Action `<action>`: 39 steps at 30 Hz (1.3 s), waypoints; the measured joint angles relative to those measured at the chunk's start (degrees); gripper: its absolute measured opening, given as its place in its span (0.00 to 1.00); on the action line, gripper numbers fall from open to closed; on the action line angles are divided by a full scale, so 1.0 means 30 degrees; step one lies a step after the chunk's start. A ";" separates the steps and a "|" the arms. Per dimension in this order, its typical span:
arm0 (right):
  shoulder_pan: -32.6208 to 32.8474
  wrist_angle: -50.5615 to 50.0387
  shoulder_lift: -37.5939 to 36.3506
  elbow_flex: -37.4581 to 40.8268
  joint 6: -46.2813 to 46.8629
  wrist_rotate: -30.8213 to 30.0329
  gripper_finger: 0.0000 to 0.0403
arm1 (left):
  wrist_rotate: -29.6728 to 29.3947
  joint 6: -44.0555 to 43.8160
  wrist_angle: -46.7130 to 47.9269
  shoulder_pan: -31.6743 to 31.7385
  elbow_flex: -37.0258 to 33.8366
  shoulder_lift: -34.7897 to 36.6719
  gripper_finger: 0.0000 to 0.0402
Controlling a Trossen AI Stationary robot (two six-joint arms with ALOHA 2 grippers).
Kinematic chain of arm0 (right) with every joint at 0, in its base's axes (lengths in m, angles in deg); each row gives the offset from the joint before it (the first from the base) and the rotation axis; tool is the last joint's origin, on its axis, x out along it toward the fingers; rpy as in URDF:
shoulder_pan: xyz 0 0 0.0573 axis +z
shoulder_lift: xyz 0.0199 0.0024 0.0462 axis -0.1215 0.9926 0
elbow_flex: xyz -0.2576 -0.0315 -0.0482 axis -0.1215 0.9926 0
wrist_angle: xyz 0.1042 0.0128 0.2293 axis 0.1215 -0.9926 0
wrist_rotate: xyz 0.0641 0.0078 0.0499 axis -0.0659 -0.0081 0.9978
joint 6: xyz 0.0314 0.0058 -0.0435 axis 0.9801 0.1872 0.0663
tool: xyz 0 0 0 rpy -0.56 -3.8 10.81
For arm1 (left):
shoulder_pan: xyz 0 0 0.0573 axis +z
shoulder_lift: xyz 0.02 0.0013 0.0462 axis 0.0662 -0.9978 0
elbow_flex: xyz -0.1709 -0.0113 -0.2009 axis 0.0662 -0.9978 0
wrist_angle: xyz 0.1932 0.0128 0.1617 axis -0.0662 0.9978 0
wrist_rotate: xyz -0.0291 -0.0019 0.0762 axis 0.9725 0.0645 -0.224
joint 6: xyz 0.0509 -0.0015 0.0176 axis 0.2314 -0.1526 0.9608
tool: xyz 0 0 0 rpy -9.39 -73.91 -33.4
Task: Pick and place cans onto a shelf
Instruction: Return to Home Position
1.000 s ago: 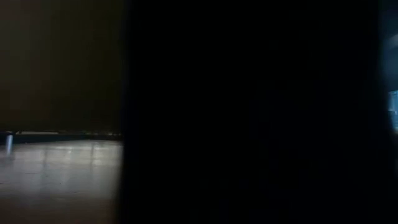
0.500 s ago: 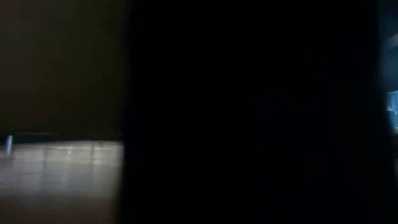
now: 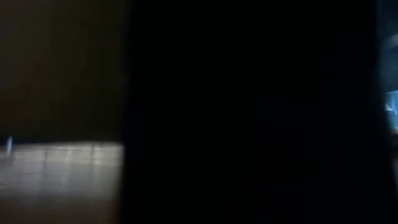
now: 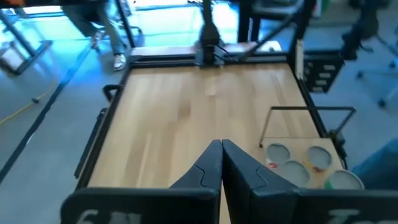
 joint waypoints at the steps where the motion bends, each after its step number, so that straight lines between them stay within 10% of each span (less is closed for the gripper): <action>1: 0.0000 0.0000 -0.0117 0.0000 0.0071 -0.0059 0.01 | -0.0216 -0.0197 0.0003 0.0000 -0.0606 0.0879 0.00; 13: 0.0000 0.0036 -0.2761 0.1255 0.1105 -0.1551 0.01 | -0.1723 -0.0085 -0.2079 0.0007 -0.6877 0.8764 0.00; 39: -0.0002 0.6978 -1.5528 1.8018 0.4519 -0.3328 0.01 | -0.1002 0.2110 -1.1010 0.0044 -1.8300 1.9702 0.00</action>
